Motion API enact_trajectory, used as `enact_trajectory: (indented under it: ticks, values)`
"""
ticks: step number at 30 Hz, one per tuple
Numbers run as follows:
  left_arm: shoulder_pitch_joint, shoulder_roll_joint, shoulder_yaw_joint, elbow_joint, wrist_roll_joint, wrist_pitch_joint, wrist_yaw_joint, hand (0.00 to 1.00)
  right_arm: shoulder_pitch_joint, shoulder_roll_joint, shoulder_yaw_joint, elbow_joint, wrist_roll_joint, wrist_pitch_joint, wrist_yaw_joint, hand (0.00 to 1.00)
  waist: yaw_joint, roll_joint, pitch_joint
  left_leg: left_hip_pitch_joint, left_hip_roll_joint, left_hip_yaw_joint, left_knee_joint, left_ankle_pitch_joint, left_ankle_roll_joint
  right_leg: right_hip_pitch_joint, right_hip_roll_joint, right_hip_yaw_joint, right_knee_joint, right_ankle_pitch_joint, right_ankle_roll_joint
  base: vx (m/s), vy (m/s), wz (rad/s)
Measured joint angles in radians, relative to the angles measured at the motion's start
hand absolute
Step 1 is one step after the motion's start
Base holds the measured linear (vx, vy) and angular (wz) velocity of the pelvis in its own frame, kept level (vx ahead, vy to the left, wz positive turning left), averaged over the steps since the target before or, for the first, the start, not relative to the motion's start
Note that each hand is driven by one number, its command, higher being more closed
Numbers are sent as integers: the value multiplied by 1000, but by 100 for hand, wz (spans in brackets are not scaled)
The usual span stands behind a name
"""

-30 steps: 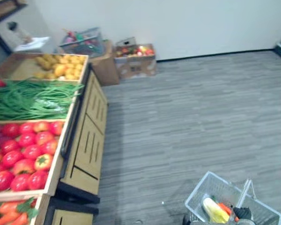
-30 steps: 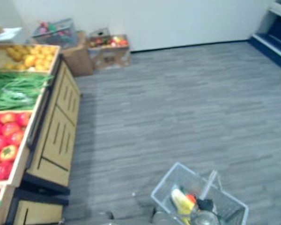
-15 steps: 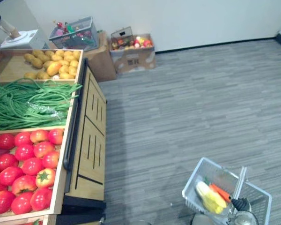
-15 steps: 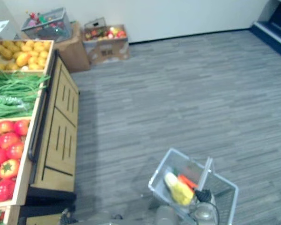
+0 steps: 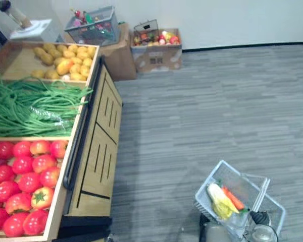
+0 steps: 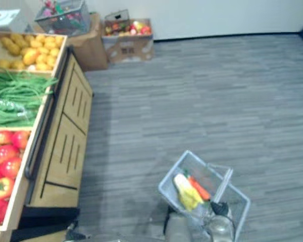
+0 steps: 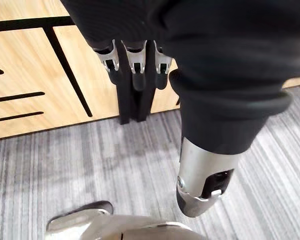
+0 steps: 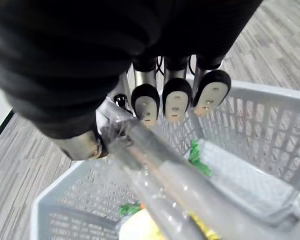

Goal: Pick vegetable in the basket

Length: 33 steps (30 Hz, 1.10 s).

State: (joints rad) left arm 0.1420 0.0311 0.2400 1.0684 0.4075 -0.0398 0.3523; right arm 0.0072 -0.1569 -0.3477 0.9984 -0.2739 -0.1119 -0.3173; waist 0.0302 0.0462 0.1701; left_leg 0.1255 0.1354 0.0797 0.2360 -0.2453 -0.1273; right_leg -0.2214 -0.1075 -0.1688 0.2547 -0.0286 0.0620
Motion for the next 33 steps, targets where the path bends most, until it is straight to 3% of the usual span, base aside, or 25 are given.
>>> enact_trajectory:
  ticks: [4, 6, 7, 8, 9, 11, 12, 14, 15, 18, 20, 23, 29, 33]
  values:
    - [1, -2, 3, -3, 0, 0, 0, 0, 20, -1, -1, 2, 3, 0, 0, 100, 1, -1, -1, -110, 4, -37, 278, 67, -8, 92, 9, -15, -71, -10, -13, 125, -146, 7]
    - [9, 4, 3, -3, -3, 1, 1, 0, 36, 1, 0, 1, 3, -1, -1, 100, 5, -19, 3, -191, 13, -41, 479, 195, -21, 159, 3, -7, -120, -11, -17, 91, -52, -12]
    - [10, 8, 4, -2, -3, 0, 1, 0, 42, 0, -1, 1, 3, -1, -1, 100, 5, -21, 2, -204, 16, -39, 511, 214, -23, 173, 1, -6, -131, -11, -17, 100, -44, -5]
    - [11, 7, 5, -2, -3, 0, 2, 0, 50, -1, -6, 0, 3, -1, -2, 100, 2, -20, 1, -213, 23, -31, 525, 182, -15, 189, -1, -5, -144, -12, -19, 80, -35, 0]
    - [10, 7, 12, -2, -3, 0, 3, 0, 57, 5, -24, 0, 3, -1, -1, 100, 1, -22, 0, -231, 35, -13, 478, 100, 0, 200, -4, -4, -162, -15, -22, 91, -32, -2]
    - [11, 7, 24, -2, -3, 2, 4, 0, 59, 14, -42, 1, 7, 0, -1, 100, 1, -30, -2, -236, 35, 8, 349, 67, 1, 207, -16, 0, -173, -12, -16, 55, 42, -4]
    - [13, 7, 25, -1, -1, 6, 7, 0, 64, 13, -44, 1, 9, 0, -2, 100, -4, -32, -5, -211, 30, 27, 136, 81, 7, 206, -31, 4, -182, -7, 1, 31, 124, -6]
    - [16, 0, 25, 0, 0, 7, 16, 0, 74, 11, -43, 1, 9, 0, -1, 100, -4, -17, -15, -201, 33, 25, -31, 148, 8, 192, -28, 12, -183, -12, 19, 11, 219, -15]
    - [18, -7, 26, 8, 0, 9, 17, 0, 78, 11, -40, 7, 9, 1, -1, 100, -3, -3, -29, -194, 43, 20, -79, 149, 1, 187, -22, 21, -188, -15, 37, 50, 312, -25]
    - [28, 37, -3, 9, 8, 21, 15, 0, 96, 62, -23, 43, 7, 2, 0, 100, -6, -75, -83, -183, -40, 70, -135, 149, 34, 190, -92, 54, -248, 24, 87, 104, 247, -21]
    - [32, 48, -12, 17, 8, 21, 14, 0, 102, 59, -23, 51, 7, 1, 2, 100, -11, -93, -96, -160, -72, 84, -162, 153, 49, 192, -119, 71, -255, 29, 95, 133, 216, -21]
    - [31, 60, -37, 41, 8, 21, 10, 0, 104, 57, -21, 77, 4, -1, 17, 100, -17, -96, -113, -116, -106, 116, -203, 151, 66, 197, -146, 92, -254, 32, 99, 104, 126, -24]
    - [28, 58, -25, 67, -15, 14, -10, 0, 106, 61, -64, 124, 18, -2, 43, 100, -29, -86, -119, -79, -101, 125, -216, 148, 69, 216, -132, 83, -245, 28, 93, 79, 13, -7]
    - [33, 47, 20, 85, -131, 4, -26, 0, 113, 89, -158, 157, 84, -2, 44, 100, -28, -78, -124, -52, -88, 125, -237, 149, 68, 226, -119, 67, -235, 19, 82, 2, -45, -3]
